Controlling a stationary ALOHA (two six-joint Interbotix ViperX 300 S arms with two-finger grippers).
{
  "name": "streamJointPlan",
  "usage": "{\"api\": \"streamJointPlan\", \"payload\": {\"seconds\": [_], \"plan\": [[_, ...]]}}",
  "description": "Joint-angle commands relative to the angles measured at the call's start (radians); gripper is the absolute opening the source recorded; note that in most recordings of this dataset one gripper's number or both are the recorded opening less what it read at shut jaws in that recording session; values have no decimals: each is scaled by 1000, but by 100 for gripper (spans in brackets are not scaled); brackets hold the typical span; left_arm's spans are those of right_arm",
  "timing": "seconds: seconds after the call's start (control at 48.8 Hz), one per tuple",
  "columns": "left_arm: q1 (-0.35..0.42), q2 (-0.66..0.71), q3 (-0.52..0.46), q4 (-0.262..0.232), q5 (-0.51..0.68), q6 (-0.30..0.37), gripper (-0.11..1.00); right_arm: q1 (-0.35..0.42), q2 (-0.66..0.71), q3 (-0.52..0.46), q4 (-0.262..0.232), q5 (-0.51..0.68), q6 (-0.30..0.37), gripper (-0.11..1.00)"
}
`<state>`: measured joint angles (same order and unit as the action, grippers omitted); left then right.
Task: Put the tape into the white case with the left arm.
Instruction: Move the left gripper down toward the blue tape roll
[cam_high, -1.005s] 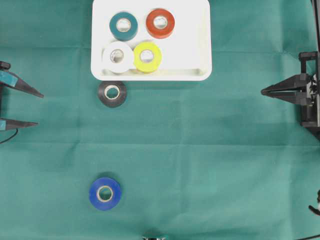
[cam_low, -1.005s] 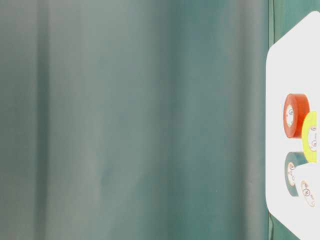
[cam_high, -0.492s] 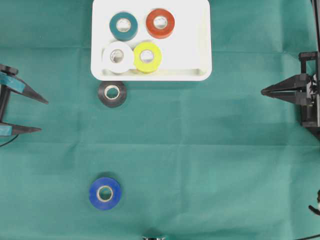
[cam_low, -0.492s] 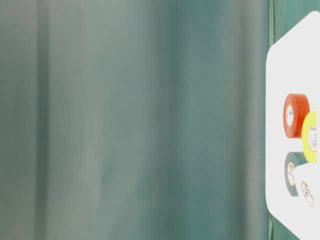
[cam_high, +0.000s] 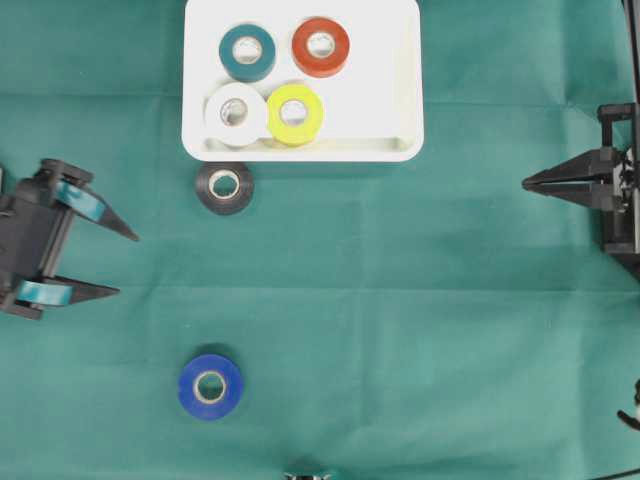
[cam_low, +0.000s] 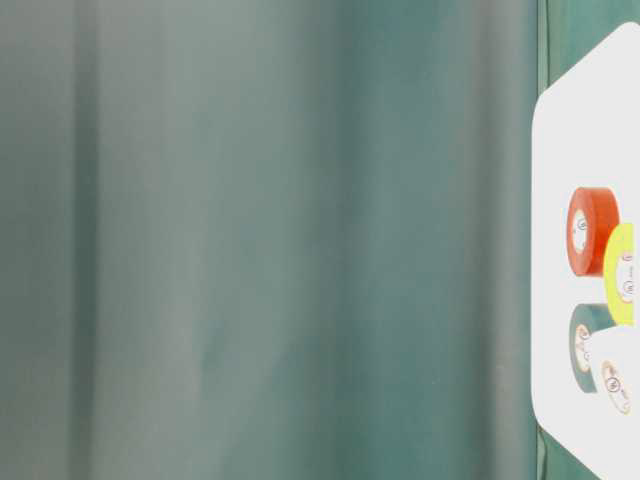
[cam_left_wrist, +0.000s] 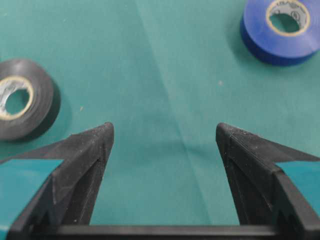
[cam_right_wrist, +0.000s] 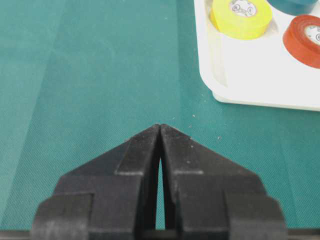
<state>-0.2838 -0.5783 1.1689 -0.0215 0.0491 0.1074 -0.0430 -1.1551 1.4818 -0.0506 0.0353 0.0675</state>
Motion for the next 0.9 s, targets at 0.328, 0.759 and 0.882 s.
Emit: {"api": "streamJointPlan", "payload": {"seconds": [0.328, 0.759, 0.882], "plan": [[-94, 255, -201, -2, -8, 5, 80, -2, 6, -11, 0, -9, 0, -10], [-156, 445, -371, -2, 5, 2, 80, 0, 6, -11, -2, -9, 0, -10], [-166, 491, -416, -2, 28, 0, 80, 0, 6, -11, -2, -9, 0, -10]]}}
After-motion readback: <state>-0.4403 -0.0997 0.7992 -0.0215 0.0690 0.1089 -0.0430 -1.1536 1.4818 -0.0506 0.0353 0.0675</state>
